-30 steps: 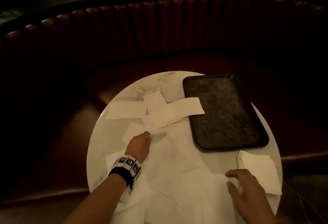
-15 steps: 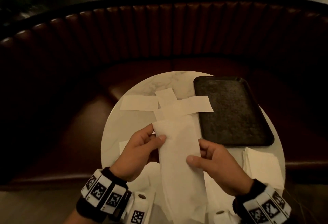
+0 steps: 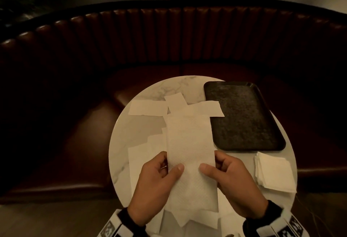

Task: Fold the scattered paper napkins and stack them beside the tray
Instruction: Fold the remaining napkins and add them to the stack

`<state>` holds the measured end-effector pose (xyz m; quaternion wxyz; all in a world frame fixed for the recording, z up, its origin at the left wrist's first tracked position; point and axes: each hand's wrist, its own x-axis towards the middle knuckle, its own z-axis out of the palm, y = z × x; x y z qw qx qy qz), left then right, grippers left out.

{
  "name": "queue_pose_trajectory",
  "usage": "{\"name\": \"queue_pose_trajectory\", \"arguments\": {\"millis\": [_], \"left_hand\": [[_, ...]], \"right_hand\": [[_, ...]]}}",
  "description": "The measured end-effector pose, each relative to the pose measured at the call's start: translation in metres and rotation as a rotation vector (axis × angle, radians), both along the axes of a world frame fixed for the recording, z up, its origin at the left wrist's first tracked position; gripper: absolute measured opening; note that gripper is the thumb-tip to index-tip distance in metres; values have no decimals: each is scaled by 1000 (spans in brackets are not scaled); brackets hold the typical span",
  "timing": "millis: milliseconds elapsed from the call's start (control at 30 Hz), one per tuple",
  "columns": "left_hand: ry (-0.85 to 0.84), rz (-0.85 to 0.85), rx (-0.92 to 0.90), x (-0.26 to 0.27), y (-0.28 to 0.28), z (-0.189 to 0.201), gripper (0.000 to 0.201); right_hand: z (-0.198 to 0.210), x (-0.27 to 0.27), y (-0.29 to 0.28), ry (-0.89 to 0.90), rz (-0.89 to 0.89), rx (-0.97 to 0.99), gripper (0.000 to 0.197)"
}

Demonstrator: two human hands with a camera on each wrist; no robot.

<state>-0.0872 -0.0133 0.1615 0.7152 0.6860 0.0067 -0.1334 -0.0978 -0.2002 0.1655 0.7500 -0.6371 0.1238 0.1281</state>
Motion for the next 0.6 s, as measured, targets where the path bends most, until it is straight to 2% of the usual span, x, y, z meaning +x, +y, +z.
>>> {"name": "queue_pose_trajectory", "arguments": {"millis": [100, 200, 333, 467, 533, 600], "left_hand": [[-12, 79, -4, 3, 1, 1, 18], [-69, 133, -5, 4, -1, 1, 24], [-185, 92, 27, 5, -2, 2, 16], [-312, 65, 45, 12, 1, 8, 32], [-369, 63, 43, 16, 4, 7, 40], [-408, 44, 54, 21, 7, 5, 39]], "right_hand": [[2, 0, 3, -9, -86, 39, 30], [1, -2, 6, -58, -131, -1, 33], [3, -1, 5, -114, -146, -44, 23], [6, 2, -2, -197, -97, -111, 38], [8, 3, -6, -196, -92, -86, 41], [10, 4, -9, -165, -112, -27, 38]]}}
